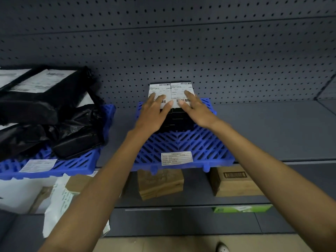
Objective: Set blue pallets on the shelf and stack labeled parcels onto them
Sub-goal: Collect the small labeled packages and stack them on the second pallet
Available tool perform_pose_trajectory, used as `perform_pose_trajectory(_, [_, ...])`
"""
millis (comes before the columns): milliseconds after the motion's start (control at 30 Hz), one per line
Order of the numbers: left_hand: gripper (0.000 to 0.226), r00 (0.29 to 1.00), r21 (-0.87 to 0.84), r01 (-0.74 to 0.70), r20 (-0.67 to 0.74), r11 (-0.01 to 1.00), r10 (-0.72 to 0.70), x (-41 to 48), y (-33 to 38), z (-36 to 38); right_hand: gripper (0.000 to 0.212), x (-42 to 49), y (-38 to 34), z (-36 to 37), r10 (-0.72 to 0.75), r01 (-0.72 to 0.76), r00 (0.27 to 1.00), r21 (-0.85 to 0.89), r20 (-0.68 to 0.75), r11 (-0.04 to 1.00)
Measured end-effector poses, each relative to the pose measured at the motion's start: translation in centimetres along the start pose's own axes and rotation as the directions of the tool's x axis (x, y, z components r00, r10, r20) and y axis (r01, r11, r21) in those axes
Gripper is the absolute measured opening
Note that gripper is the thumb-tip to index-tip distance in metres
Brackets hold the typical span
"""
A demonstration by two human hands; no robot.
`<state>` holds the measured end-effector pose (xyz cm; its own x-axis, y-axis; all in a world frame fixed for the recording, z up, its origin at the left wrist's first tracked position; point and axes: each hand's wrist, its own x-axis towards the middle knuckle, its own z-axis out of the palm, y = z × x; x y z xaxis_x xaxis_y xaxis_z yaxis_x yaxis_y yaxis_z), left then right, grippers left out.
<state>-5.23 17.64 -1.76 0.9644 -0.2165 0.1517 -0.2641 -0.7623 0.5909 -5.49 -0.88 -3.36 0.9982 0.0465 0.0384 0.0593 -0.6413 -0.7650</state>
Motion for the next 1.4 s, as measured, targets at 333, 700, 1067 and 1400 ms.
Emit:
perform_pose_trajectory(333, [0.05,0.994,0.045,-0.086,-0.066,0.995,0.089,-1.9,-0.1,-1.3,0.07,-1.6,-2.2,-0.8,-0.075,0.067,0.995,-0.1,-0.073,0.993])
perform_pose_trajectory(700, [0.041,0.877,0.424,-0.095,-0.392,0.901,0.277,-12.1,-3.1,-11.3,0.048,-4.3,-14.6,6.1,-0.618,0.612,0.784,-0.246,0.061,0.752])
perform_pose_trajectory(1067, [0.047,0.782,0.421,0.231,-0.617,0.877,0.09,-17.5,-13.2,-25.5,0.065,-4.1,-24.6,13.3,-0.569,0.585,0.807,-0.08,0.157,0.807])
perform_pose_trajectory(1400, [0.058,0.883,0.154,0.247,-0.442,0.957,-0.157,-13.1,-23.5,-30.4,0.077,0.3,-28.9,18.7,-0.469,0.486,0.87,-0.107,0.152,0.867])
